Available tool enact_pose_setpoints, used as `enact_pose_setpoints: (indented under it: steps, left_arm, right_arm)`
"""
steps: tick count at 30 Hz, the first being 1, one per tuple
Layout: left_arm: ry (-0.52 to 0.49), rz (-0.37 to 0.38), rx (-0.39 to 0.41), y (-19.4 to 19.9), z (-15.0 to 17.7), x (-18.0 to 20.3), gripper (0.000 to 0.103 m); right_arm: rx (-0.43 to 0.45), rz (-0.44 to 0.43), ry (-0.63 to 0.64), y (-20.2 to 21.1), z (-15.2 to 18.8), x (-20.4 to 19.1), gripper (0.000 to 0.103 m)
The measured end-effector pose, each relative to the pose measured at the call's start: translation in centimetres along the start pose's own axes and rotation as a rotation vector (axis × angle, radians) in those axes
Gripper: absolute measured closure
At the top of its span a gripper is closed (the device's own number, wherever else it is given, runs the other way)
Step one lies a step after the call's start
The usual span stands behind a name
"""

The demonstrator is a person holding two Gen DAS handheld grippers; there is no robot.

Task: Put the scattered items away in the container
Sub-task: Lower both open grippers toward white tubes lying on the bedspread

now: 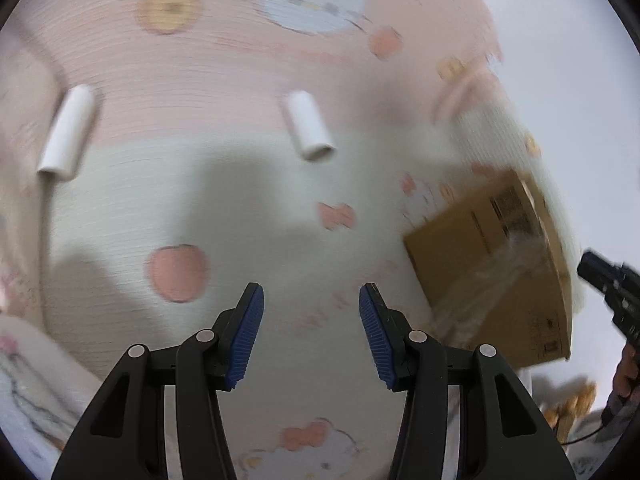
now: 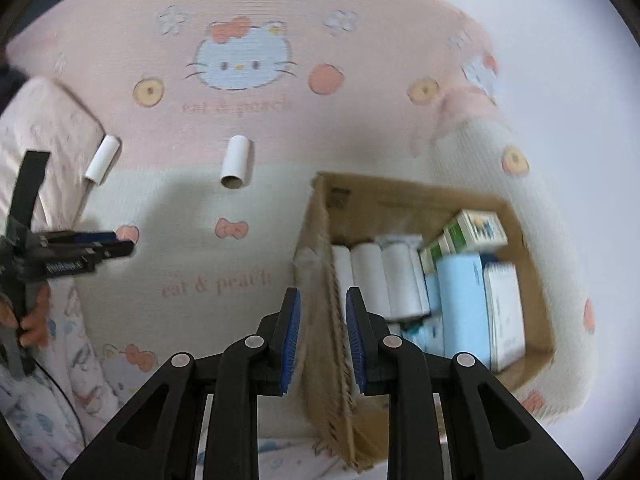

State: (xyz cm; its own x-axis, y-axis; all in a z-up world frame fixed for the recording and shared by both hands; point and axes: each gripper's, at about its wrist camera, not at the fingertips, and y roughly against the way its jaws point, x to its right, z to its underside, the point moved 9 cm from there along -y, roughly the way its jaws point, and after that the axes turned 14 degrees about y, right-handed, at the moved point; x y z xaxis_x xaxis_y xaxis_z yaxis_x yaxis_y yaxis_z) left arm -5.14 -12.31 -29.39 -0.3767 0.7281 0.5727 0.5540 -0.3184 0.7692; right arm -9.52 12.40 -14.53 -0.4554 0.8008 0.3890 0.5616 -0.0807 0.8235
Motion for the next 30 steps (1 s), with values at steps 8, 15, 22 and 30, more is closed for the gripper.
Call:
enact_pose_setpoints:
  steps: [8,15,22,30]
  left_arm:
    - [0.174,0.033,0.186,2.8,-4.8,-4.5,0.049]
    - [0.376,0.038,0.282,4.4,-8.2,-9.2,0.049]
    - [0.635,0.116,0.364,6.1,-10.6,-14.9,0.049]
    - [0.654,0.055,0.326,3.9,-13.3,-15.9,0.049]
  right_arm:
    - [0.065,-0.09,0.07,-1.7,-3.2,-6.3,0.083]
    - [0.156,-0.151,0.024,-3.9,-6.8,-10.5,0.083]
    - [0.188,-0.258,0.029,-6.9,-11.4,-15.9,0.083]
    - [0.175,-0.384,0.054,-10.7,-16.2,-21.6,0.083]
